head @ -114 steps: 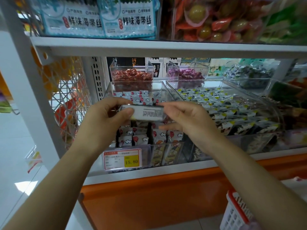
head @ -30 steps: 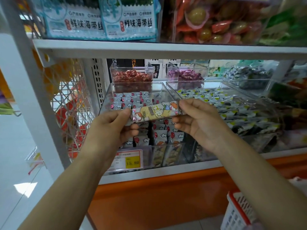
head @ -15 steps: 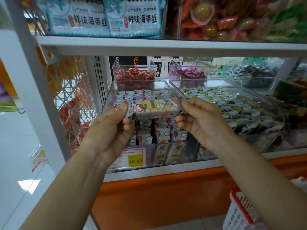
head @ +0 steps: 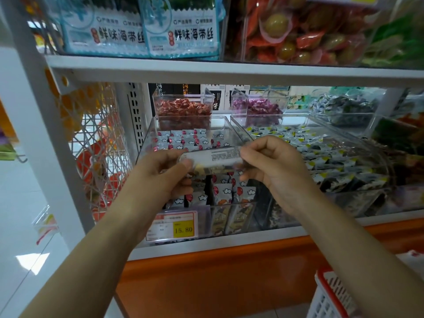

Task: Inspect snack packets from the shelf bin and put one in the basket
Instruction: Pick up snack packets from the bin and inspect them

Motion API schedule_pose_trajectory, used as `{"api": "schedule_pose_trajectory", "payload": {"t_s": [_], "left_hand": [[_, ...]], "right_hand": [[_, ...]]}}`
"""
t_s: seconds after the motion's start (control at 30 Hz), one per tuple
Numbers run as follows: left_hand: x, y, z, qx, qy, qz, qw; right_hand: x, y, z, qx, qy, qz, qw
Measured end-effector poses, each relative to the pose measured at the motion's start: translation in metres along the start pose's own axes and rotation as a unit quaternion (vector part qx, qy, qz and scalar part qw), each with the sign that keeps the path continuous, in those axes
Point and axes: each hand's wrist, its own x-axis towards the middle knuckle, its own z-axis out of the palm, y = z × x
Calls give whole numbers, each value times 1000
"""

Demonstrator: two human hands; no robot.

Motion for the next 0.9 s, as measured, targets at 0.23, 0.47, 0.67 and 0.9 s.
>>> {"api": "schedule_pose_trajectory", "payload": {"t_s": [0.23, 0.47, 0.67, 0.9], "left_hand": [[-2, 1, -3, 51, -13, 45, 998], [-3, 5, -5, 92, -17, 59, 994], [-2, 8, -2, 102, -37, 55, 993], [-3, 12, 0, 151, 11, 54, 987]], "right_hand": [[-2, 0, 3, -82, -15, -12, 996], [-4, -4, 6, -152, -2, -40, 987], [-3, -3, 5, -201, 45, -69, 976], [-9, -5, 10, -256, -6, -103, 961]]}}
